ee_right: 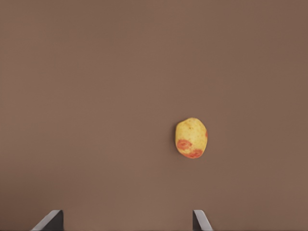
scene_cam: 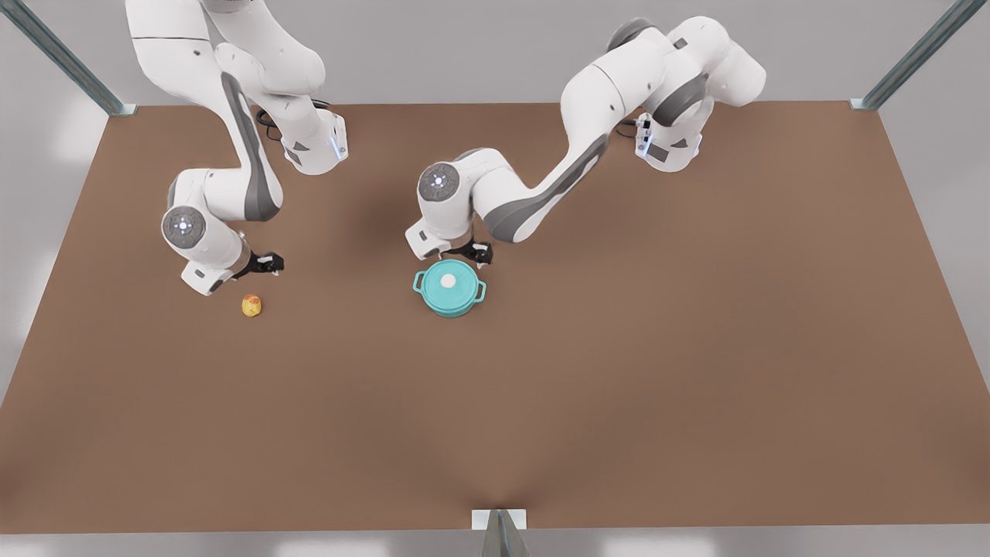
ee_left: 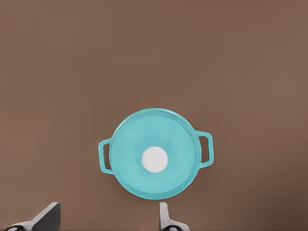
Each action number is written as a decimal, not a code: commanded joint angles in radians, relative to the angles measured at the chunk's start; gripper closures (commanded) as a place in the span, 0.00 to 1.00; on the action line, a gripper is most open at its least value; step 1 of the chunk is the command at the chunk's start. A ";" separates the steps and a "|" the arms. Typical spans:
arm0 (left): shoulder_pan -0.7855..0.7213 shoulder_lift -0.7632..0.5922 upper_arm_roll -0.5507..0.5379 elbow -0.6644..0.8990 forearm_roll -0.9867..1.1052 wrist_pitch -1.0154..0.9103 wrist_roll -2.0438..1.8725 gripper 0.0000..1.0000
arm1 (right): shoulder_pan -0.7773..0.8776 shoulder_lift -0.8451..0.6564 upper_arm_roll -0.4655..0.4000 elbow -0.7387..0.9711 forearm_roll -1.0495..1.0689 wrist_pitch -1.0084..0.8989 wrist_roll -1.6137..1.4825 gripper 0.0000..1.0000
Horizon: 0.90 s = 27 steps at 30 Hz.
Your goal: Open the pot lid and put the potato into the pot
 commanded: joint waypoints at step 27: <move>-0.047 0.139 0.004 -0.046 0.234 0.296 -0.742 0.17 | -0.177 0.282 -0.002 -0.001 -0.065 0.415 -0.019 0.00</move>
